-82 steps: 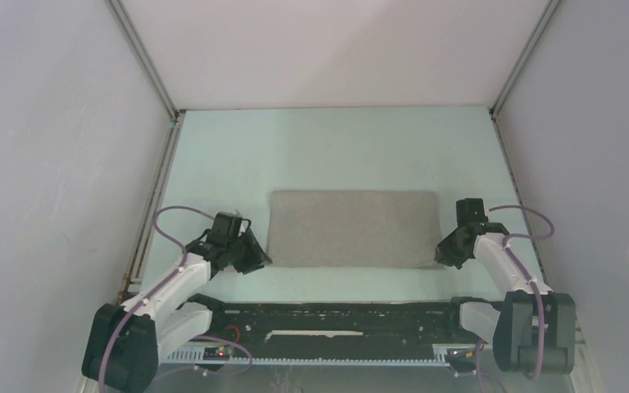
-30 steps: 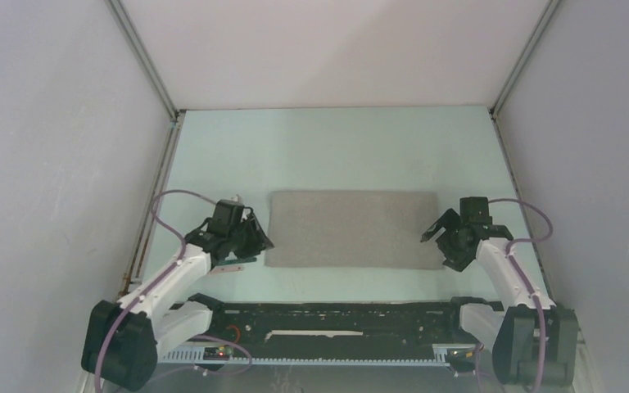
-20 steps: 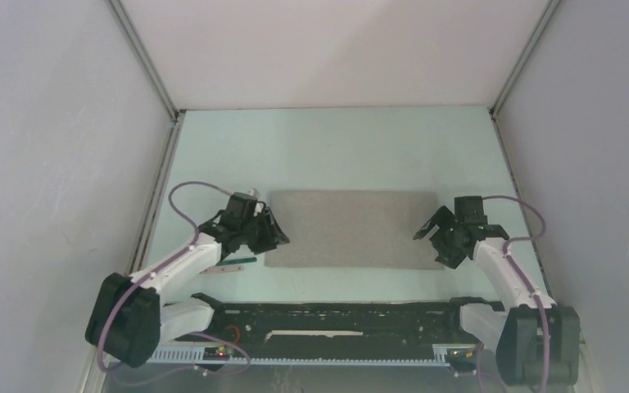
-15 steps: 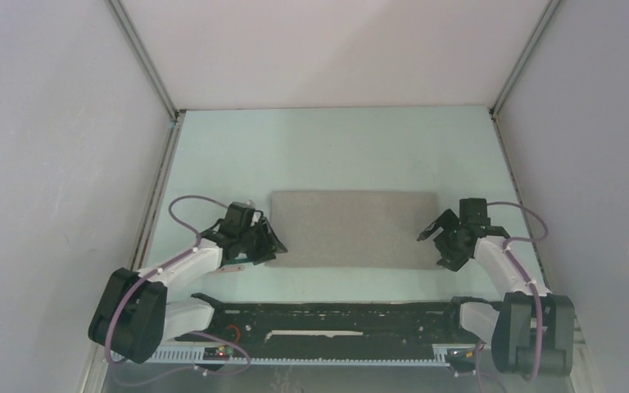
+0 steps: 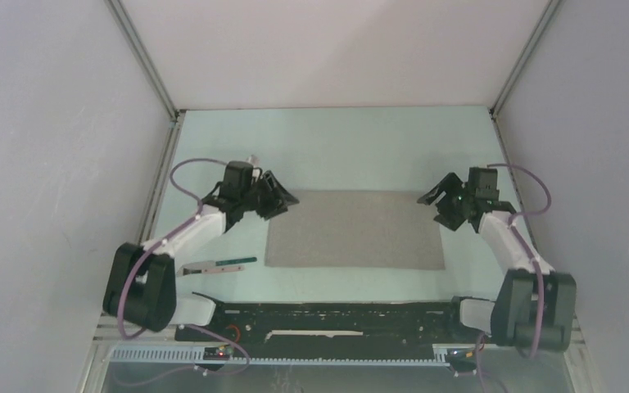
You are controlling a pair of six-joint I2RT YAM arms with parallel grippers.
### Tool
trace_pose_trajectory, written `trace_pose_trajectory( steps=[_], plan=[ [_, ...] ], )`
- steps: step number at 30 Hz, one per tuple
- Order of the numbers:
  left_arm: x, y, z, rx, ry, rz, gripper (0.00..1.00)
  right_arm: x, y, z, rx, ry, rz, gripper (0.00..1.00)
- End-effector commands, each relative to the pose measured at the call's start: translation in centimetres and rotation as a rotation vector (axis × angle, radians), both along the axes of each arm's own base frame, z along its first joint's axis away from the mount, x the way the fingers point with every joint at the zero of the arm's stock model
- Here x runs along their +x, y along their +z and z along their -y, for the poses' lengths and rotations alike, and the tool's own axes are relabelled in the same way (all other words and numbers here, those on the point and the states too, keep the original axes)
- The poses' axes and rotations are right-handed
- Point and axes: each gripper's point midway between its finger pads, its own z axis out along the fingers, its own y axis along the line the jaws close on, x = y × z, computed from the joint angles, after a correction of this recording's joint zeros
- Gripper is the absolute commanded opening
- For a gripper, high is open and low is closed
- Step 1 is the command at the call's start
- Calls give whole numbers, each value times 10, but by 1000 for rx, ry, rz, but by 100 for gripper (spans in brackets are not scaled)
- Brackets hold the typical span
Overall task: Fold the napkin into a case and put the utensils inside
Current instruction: Smooth out the rectangle-folded napkin at the center of the board.
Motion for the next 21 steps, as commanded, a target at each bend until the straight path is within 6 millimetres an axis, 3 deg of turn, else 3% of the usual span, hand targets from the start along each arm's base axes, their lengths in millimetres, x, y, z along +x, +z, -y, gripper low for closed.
trace_pose_trajectory(
  steps=[1, 3, 6, 9, 12, 14, 17, 19, 21],
  plan=[
    [61, 34, 31, -139, -13, 79, 47, 65, 27, -15, 143, 113, 180, 72],
    [80, 33, 39, -159, -21, 73, 36, 87, 25, -21, 220, 148, 224, 62],
    [108, 32, 44, -195, -22, 81, 28, 114, 27, -38, 356, 208, 259, 49],
    [127, 16, 40, -219, 13, 52, 23, 133, 15, -48, 436, 213, 270, 45],
    [135, -9, 28, -210, 58, 8, 20, 137, -7, -49, 501, 202, 224, 45],
    [135, -25, 21, -216, 84, -22, 20, 136, -20, -47, 510, 200, 209, 49],
    [135, -50, 3, -201, 142, -65, 24, 133, -36, -39, 484, 184, 178, 74],
    [140, -62, -12, -204, 188, -85, 32, 133, -43, -32, 461, 171, 172, 89],
    [146, -69, -24, -223, 227, -97, 45, 133, -50, -24, 466, 148, 164, 95]
  ],
)
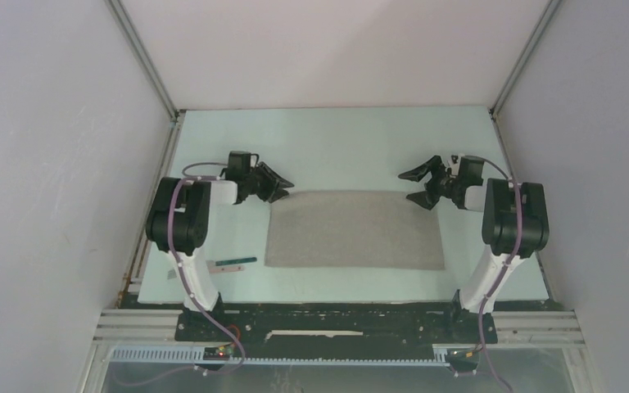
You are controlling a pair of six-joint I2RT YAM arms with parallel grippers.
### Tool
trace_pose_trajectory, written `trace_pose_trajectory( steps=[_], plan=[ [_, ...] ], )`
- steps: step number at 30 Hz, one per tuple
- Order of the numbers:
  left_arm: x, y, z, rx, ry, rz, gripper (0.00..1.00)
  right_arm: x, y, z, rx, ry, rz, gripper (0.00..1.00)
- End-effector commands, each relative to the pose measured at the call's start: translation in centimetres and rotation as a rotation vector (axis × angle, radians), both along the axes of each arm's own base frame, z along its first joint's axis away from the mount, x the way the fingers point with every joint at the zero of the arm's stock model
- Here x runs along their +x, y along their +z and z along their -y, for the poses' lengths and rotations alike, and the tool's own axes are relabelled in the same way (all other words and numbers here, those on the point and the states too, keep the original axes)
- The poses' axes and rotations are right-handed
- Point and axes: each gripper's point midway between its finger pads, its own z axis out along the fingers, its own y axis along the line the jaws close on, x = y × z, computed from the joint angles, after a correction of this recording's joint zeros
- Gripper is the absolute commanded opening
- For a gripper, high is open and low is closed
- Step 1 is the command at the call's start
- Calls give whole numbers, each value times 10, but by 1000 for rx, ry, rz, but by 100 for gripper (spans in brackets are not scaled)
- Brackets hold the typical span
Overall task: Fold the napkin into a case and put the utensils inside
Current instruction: Smooth out the rectangle-folded napkin at the center of the board.
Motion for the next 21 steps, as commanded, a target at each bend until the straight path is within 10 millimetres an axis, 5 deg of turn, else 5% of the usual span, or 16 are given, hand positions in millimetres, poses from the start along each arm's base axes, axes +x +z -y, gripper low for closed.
trace_pose_trajectory(
  steps=[1, 8, 13, 18, 21],
  plan=[
    [18, -9, -26, -44, 95, -2, 49, 8, -6, 20, -11, -31, 34, 99],
    [19, -30, -65, -45, 209, -60, 62, 5, -7, 54, -25, -126, -3, 100],
    [25, 9, -85, 172, 170, 51, 77, 2, 8, 54, -66, -82, 57, 100],
    [19, 75, -45, 200, 45, 188, 93, -1, 52, 24, -166, -7, 146, 100],
    [1, 84, -4, 119, -21, 203, 95, -8, 67, 3, -197, 24, 162, 100]
  ],
)
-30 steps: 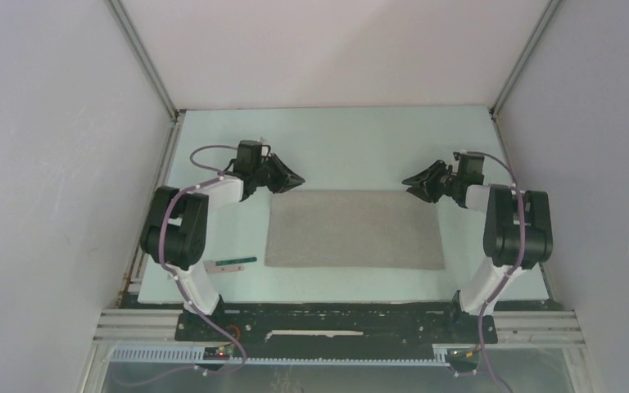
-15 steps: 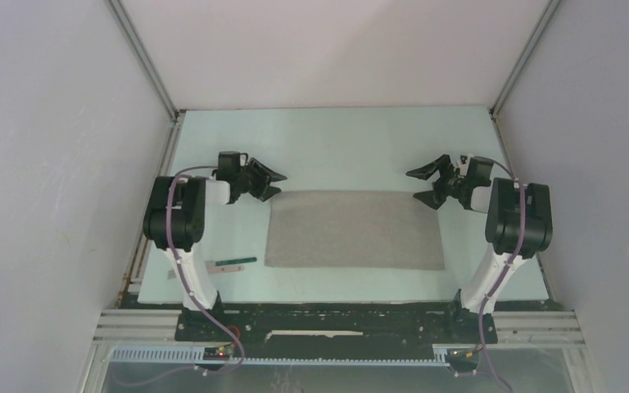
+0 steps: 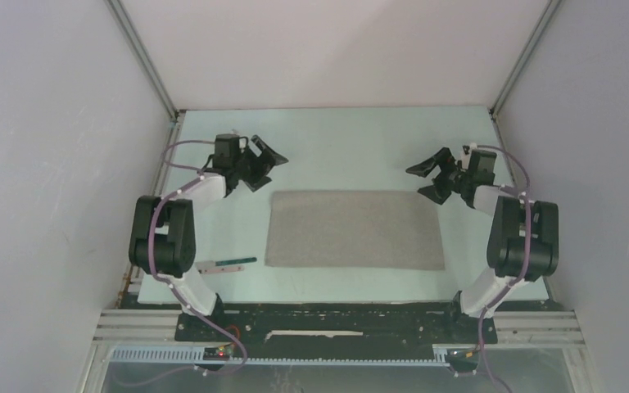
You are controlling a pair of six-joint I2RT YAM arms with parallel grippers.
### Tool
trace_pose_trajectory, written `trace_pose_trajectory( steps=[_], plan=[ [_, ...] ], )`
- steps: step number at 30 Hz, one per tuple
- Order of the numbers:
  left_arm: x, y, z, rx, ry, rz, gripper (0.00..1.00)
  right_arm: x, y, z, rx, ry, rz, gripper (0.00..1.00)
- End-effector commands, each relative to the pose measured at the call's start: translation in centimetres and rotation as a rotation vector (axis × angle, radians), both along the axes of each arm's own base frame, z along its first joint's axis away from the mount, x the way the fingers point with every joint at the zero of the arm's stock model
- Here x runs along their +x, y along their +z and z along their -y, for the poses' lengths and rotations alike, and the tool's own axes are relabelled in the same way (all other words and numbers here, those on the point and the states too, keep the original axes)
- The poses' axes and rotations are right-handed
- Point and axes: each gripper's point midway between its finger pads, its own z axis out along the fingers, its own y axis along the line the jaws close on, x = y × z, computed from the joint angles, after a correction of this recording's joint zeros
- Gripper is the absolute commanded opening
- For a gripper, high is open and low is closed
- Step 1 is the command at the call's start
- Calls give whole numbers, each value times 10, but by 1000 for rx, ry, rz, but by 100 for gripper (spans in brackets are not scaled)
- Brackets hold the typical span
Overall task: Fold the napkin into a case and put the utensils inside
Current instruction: Smooth out the rectangle-folded napkin at the center of the board.
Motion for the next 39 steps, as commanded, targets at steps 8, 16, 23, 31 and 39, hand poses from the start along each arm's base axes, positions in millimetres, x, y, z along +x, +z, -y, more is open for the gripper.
trace_pose_trajectory(
  steps=[8, 16, 23, 31, 39],
  plan=[
    [-32, 9, 139, -276, -252, 57, 98, -1, 41, -132, 87, 224, 114, 100],
    [-12, -19, 115, -271, -185, 35, 98, 14, 4, -190, 205, 298, 50, 100],
    [-13, -61, 71, -245, -62, -68, 98, 23, -23, -172, 210, 253, -2, 100],
    [-25, -79, 38, -197, -5, -107, 98, 22, -22, -150, 166, 239, -17, 100],
    [-26, -90, 11, -161, 51, -118, 98, 21, -22, -112, 135, 199, -23, 100]
  ],
)
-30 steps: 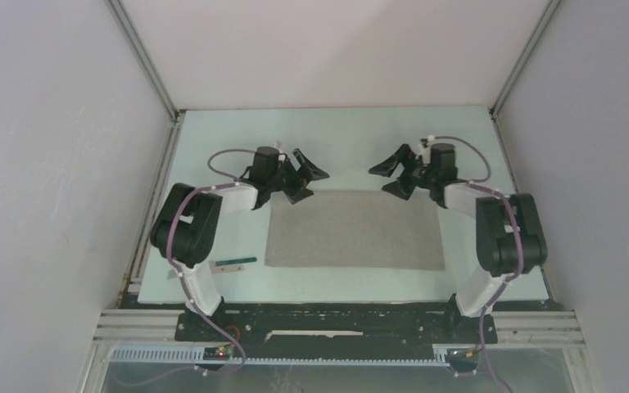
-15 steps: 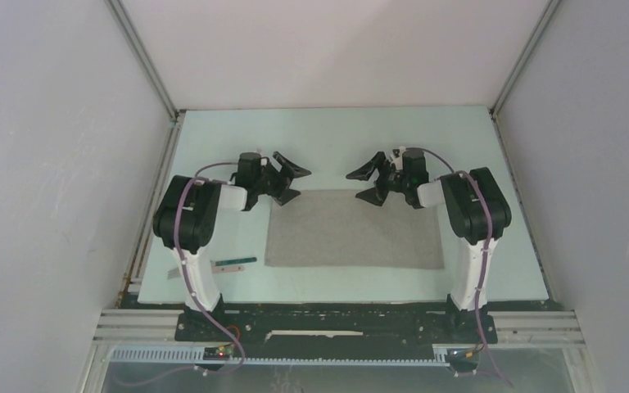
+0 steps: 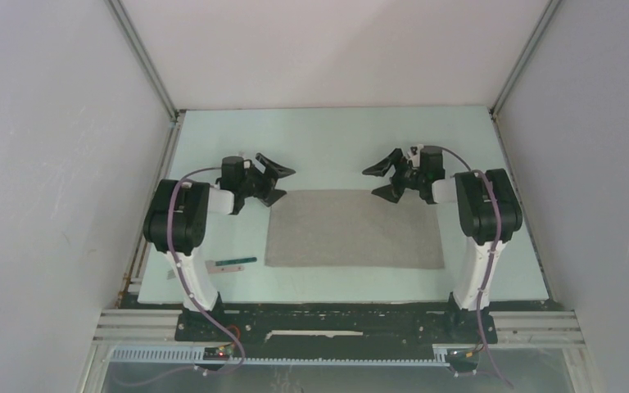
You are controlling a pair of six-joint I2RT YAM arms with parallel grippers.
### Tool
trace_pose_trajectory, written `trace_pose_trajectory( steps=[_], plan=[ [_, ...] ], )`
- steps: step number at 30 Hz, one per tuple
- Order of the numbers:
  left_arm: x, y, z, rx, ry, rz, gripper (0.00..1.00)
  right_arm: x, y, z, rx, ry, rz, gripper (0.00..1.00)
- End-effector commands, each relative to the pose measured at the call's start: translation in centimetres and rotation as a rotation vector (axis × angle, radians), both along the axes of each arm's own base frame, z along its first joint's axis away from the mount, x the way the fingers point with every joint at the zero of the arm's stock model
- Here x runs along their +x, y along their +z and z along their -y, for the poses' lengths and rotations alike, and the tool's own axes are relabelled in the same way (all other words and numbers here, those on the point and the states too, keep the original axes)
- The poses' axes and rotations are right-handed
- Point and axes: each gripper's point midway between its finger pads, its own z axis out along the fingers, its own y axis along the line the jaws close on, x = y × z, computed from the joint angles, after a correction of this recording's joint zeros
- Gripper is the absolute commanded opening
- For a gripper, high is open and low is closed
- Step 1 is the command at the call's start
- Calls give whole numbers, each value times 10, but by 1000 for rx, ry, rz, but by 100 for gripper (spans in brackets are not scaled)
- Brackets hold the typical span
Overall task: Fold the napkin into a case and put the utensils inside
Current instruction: Smooth out the rectangle-folded napkin at the center of the board.
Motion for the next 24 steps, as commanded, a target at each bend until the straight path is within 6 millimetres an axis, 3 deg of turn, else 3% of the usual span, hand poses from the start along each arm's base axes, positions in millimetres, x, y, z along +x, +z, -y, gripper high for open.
trace_pose_trajectory(
  steps=[1, 24],
  plan=[
    [-15, -44, -28, 119, 59, -112, 98, 1, 3, 32, -41, -38, 19, 100],
    [-11, -53, -40, 128, 90, -131, 98, -17, -9, 190, -57, -306, 16, 100]
  ],
)
